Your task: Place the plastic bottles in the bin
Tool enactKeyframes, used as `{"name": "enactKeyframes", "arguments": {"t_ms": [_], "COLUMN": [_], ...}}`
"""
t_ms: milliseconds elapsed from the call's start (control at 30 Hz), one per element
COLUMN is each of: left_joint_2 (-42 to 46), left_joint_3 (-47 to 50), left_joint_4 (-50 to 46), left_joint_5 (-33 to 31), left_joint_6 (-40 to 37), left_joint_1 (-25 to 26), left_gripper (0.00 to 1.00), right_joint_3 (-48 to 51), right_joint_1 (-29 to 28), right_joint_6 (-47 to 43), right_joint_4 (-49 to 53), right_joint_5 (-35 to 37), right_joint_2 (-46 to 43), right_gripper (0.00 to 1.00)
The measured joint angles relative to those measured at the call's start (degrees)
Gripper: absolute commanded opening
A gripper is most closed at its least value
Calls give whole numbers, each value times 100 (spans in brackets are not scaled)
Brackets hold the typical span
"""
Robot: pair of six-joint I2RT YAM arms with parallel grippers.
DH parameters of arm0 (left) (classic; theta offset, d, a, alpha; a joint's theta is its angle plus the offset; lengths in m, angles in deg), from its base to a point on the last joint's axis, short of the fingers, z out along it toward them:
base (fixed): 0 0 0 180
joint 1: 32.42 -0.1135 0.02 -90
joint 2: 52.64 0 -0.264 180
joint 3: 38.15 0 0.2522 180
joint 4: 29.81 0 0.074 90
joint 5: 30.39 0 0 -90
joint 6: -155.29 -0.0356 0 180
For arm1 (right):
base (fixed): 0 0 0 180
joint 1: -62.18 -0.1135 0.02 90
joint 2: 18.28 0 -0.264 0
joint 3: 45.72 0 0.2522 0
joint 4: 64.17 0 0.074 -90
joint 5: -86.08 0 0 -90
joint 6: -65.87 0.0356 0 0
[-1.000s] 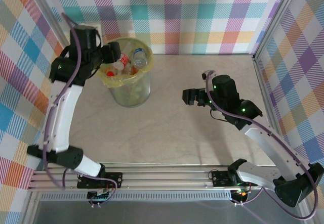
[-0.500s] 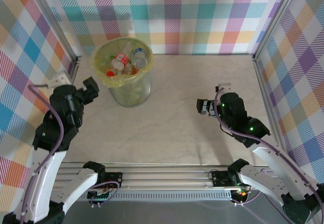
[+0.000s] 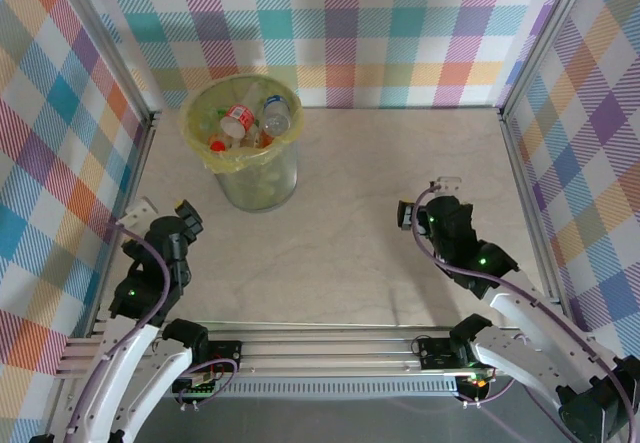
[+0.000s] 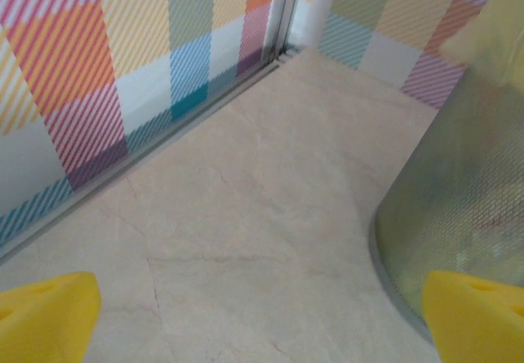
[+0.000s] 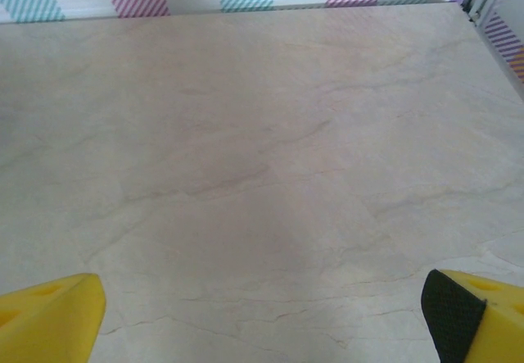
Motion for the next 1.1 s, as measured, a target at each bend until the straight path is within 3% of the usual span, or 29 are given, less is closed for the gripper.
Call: {"name": "enactKeyframes", "arguments": {"t_ms": [400,867,1100], "left_joint_2": [-793,-2173,-3263], "left_joint_3": [1176,1637,1648], "left_joint_4": [2400,4841,5921], "left_joint_5": [142,1429,2057], "left_joint_6": [-717,-1617,-1980], "left_joint_1": [-181,-1104,-1228], "left_gripper": [100,100,100], "right_joint_3": [603,824,874], "right_joint_1": [426,859,940], "right_joint_6": [-44,-131,-195], "right_joint_4": [-938,-1696,-1884], "right_joint_5": [181,52,-26], "right_joint_2": [361,616,629], "right_gripper": [100,100,100]}}
